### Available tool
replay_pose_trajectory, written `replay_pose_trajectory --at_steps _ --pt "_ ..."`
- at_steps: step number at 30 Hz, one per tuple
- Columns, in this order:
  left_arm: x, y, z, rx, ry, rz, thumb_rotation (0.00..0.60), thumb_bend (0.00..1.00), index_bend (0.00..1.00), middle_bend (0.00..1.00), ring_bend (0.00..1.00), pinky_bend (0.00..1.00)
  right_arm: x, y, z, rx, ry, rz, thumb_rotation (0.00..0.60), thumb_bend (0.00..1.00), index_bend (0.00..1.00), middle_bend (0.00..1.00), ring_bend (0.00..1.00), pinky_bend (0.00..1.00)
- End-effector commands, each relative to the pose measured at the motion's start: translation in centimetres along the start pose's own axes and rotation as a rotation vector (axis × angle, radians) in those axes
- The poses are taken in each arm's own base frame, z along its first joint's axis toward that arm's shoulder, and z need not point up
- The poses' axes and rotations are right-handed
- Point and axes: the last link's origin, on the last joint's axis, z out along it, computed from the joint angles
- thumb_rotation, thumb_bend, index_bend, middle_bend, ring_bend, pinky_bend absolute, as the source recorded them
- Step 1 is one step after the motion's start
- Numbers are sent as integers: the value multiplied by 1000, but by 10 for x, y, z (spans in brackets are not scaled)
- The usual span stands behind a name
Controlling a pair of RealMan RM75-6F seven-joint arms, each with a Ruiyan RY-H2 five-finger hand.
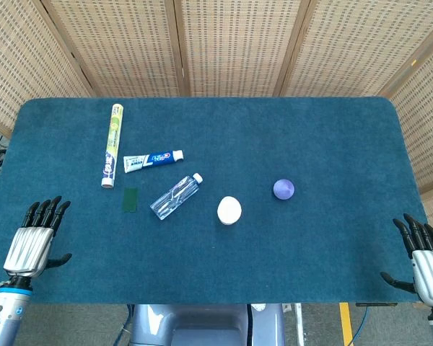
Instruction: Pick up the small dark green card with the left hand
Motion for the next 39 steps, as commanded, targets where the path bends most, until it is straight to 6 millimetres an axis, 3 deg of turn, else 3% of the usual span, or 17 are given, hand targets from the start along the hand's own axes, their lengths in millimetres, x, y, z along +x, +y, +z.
replay_pose_trajectory --at_steps 1,26,39 --pt "0 0 0 -1 -1 1 600 28 0 0 0 0 0 0 0 0 0 0 600 146 0 0 0 0" --pt "-2 14 13 -26 -11 -18 600 34 0 0 0 0 1 2 -2 -5 -1 1 600 145 0 0 0 0" --pt "-12 37 61 -52 -47 24 600 59 0 0 0 0 2 1 -3 3 0 9 600 145 0 0 0 0"
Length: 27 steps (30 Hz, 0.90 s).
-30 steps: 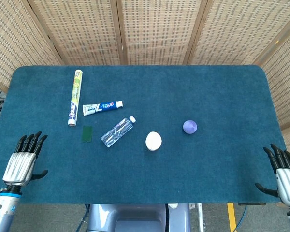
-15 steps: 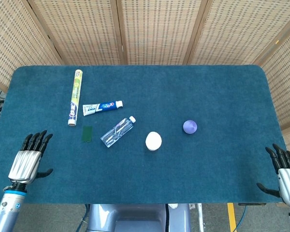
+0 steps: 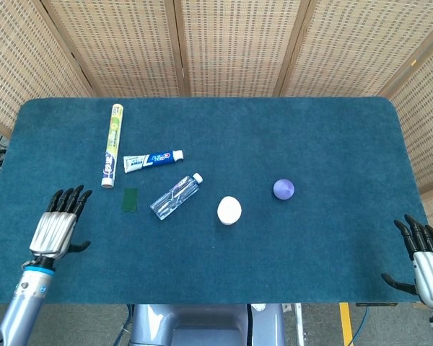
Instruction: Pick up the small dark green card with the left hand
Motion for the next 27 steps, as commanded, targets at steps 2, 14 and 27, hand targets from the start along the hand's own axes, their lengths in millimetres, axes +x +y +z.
replay_pose_trajectory --at_steps 2,14,27 --pt "-8 9 21 -6 -18 15 600 68 0 0 0 0 0 0 0 0 0 4 600 148 0 0 0 0" --pt "-40 41 67 -5 -103 32 600 154 0 0 0 0 3 5 1 -5 1 33 600 146 0 0 0 0" --pt "-47 66 88 -30 -106 88 600 271 0 0 0 0 5 12 4 -15 0 61 600 146 0 0 0 0"
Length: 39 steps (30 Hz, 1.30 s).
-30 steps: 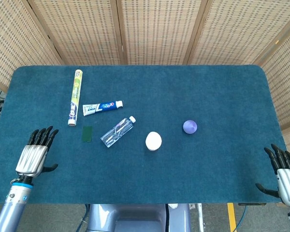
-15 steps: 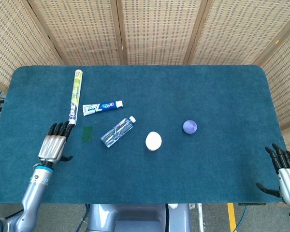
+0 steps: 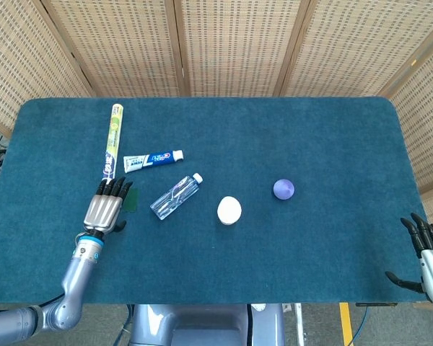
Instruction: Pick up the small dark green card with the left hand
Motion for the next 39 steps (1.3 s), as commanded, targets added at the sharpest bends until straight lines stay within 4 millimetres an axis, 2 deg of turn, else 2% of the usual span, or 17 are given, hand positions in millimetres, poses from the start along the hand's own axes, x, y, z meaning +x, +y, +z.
replay_pose_trajectory --at_steps 1,19,39 --pt "-1 3 3 -3 -3 12 600 270 0 0 0 0 0 1 0 0 0 2 600 145 0 0 0 0" --pt "2 8 20 0 7 110 600 182 0 0 0 0 3 2 0 4 12 15 600 146 0 0 0 0" --pt "-9 3 32 33 -8 169 600 206 0 0 0 0 2 1 -1 6 12 13 600 145 0 0 0 0"
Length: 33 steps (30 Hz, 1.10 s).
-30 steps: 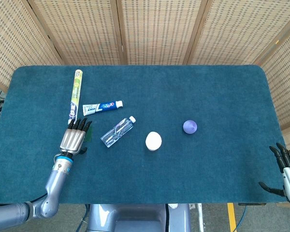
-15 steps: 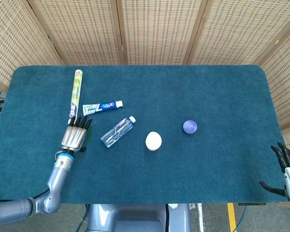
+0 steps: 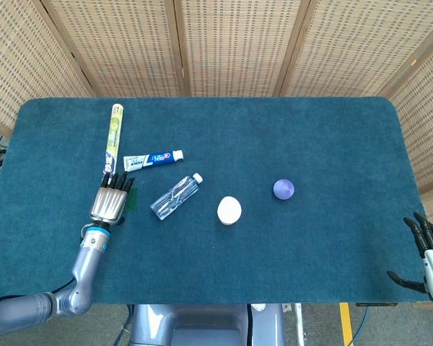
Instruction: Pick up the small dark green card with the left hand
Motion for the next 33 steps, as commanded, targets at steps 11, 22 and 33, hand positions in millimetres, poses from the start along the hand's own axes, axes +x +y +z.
replay_pose_trajectory --at_steps 11,22,33 --pt "-5 5 14 22 3 8 600 217 0 0 0 0 0 1 0 -4 0 3 600 145 0 0 0 0" --pt "-10 11 20 22 -8 8 600 219 0 0 0 0 0 1 1 -5 0 4 600 144 0 0 0 0" --pt "-9 13 24 18 3 19 600 281 0 0 0 0 0 1 1 -6 2 6 600 145 0 0 0 0"
